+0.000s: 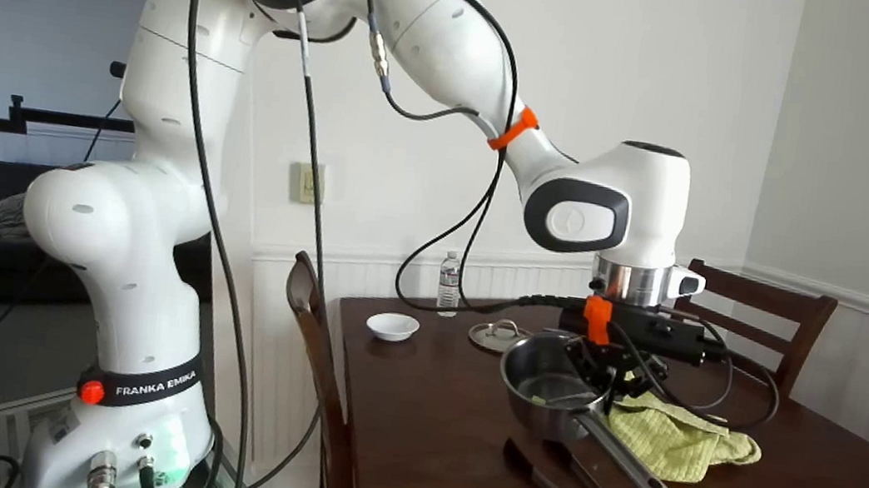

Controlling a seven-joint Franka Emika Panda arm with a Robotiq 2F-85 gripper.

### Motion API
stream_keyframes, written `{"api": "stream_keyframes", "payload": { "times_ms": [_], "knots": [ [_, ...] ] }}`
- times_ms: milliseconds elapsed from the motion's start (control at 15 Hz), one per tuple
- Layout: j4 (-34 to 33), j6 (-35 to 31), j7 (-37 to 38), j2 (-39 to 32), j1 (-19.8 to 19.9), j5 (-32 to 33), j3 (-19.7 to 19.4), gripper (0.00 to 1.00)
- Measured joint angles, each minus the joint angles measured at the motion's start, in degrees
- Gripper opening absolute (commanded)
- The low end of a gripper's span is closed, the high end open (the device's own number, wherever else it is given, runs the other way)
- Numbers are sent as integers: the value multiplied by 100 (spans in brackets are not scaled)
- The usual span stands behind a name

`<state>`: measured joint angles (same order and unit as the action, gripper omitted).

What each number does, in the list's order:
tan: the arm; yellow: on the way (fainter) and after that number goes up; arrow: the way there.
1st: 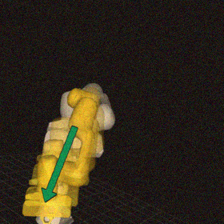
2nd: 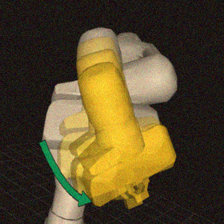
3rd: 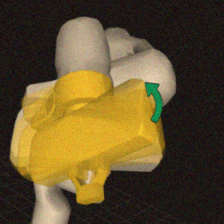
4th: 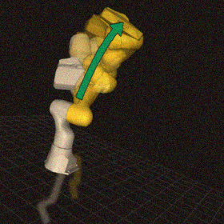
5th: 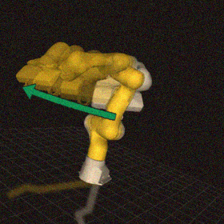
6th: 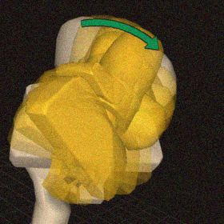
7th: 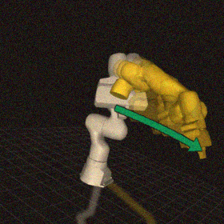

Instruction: Pick up the silver pot and move it to the left of the table

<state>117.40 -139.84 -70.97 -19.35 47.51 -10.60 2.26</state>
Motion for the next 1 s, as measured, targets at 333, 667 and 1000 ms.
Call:
{"api": "stream_keyframes", "payload": {
  "times_ms": [333, 667, 1000],
  "knots": [
    [9, 551, -401, 165, -477, -17, -241, 1],
    [77, 536, -378, 5, -733, -263, -482, 1],
    [239, 534, 86, 70, -1418, -754, -476, 1]
  ]
}}
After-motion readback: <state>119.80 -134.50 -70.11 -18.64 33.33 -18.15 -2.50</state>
